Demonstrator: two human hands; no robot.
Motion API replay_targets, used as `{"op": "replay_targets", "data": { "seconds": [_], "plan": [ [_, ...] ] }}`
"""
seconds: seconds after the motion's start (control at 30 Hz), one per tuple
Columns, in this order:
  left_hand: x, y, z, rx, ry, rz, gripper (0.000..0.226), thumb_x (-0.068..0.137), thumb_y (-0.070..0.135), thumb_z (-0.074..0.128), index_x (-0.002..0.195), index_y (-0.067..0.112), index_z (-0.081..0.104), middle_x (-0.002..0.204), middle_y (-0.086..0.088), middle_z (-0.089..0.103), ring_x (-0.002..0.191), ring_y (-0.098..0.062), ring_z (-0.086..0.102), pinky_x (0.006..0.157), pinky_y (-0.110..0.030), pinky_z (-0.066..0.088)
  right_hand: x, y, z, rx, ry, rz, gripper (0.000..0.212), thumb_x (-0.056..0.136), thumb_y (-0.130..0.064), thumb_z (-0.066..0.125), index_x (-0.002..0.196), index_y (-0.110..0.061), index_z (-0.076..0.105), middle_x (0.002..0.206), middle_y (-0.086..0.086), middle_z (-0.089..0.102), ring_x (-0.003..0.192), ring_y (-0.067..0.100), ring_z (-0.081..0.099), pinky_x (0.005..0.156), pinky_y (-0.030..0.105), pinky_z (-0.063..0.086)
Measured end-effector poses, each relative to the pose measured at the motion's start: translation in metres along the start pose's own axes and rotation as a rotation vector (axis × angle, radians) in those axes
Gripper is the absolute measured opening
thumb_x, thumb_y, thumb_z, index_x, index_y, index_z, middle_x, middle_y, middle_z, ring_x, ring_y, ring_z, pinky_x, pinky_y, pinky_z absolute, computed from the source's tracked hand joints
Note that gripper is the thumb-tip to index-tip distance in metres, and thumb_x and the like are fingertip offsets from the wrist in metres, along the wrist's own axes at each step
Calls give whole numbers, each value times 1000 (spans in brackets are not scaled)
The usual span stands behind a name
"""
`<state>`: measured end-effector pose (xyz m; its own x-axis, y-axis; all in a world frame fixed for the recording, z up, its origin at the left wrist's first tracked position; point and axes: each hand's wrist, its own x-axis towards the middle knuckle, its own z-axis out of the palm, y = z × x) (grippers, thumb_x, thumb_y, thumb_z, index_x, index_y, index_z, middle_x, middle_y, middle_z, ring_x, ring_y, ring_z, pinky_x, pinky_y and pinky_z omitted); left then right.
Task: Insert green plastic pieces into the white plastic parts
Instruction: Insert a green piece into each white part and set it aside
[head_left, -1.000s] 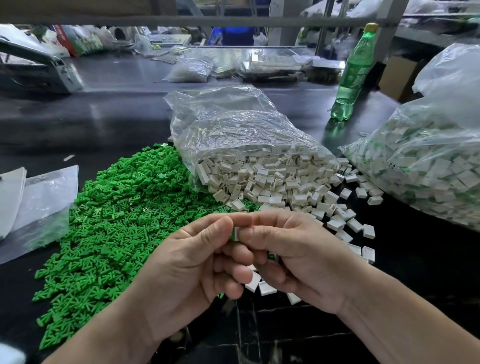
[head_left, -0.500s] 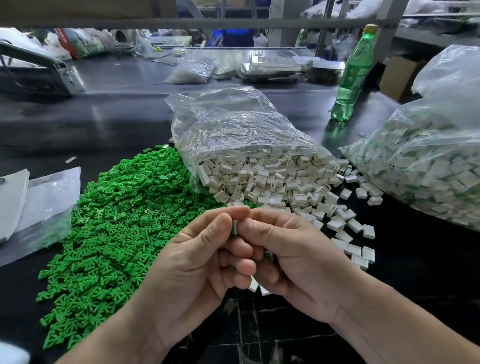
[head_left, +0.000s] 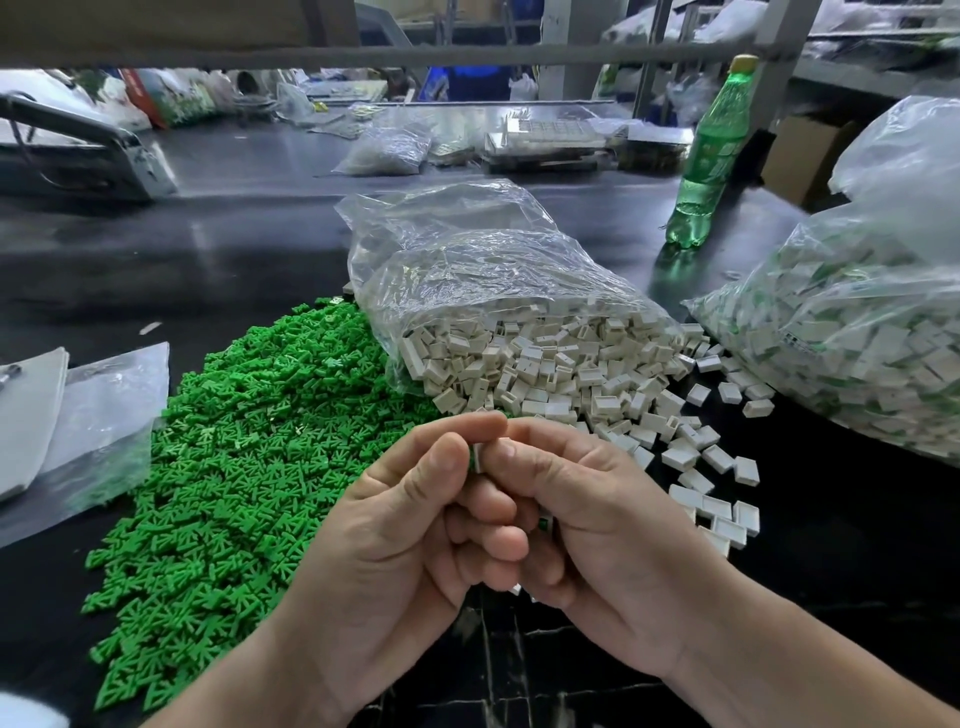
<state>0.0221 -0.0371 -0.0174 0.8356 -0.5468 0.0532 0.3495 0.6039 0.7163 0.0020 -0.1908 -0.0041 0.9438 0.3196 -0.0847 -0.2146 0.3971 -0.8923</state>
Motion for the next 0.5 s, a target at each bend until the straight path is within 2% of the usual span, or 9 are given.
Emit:
{"op": "replay_targets", "data": {
  "seconds": [0.07, 0.17, 0.27, 0.33, 0.43, 0.5],
  "plan": [
    [0, -1, -1, 7, 1, 8, 38, 76, 28, 83, 108, 12, 73, 69, -10, 71, 58, -19, 71, 50, -28, 58, 0, 0, 2, -1, -3, -7, 18, 89, -29, 65, 94, -12, 69, 62, 1, 58, 42, 11, 48, 33, 17, 30],
    [1, -2, -3, -24, 3, -2, 42, 76, 33, 83, 111, 12, 73, 68, -8, 71, 58, -19, 71, 50, -28, 58, 1, 0, 5, -49, 19, -36, 12, 89, -30, 65, 82, -21, 71, 58, -2, 59, 41, 10, 49, 33, 16, 32],
    [2, 0, -6, -45, -4, -43, 45, 75, 39, 83, 110, 12, 73, 68, -9, 71, 58, -20, 71, 51, -28, 59, 2, -3, 5, -139, 33, -46, 18, 90, -28, 65, 75, -29, 74, 57, -6, 61, 38, 5, 47, 33, 16, 33],
    [3, 1, -7, -19, -22, -70, 43, 76, 38, 82, 109, 12, 74, 69, -9, 71, 57, -18, 71, 51, -27, 58, 0, -5, 2, -204, 41, -47, 14, 88, -33, 67, 79, -23, 73, 58, -4, 61, 38, 8, 45, 34, 18, 33],
    [4, 0, -7, 0, -62, -84, 40, 81, 36, 79, 111, 12, 73, 70, -9, 72, 58, -17, 71, 50, -26, 58, -1, -5, -4, -273, 46, -72, 30, 87, -38, 68, 94, -9, 71, 61, 0, 58, 40, 11, 44, 35, 18, 34],
    [3, 0, -7, -18, -28, -92, 44, 73, 36, 86, 108, 12, 74, 66, -10, 71, 53, -17, 70, 46, -25, 57, 0, -4, -5, -277, 40, -79, 33, 87, -37, 68, 99, -6, 70, 61, 2, 54, 39, 10, 43, 35, 18, 34]
  ]
}}
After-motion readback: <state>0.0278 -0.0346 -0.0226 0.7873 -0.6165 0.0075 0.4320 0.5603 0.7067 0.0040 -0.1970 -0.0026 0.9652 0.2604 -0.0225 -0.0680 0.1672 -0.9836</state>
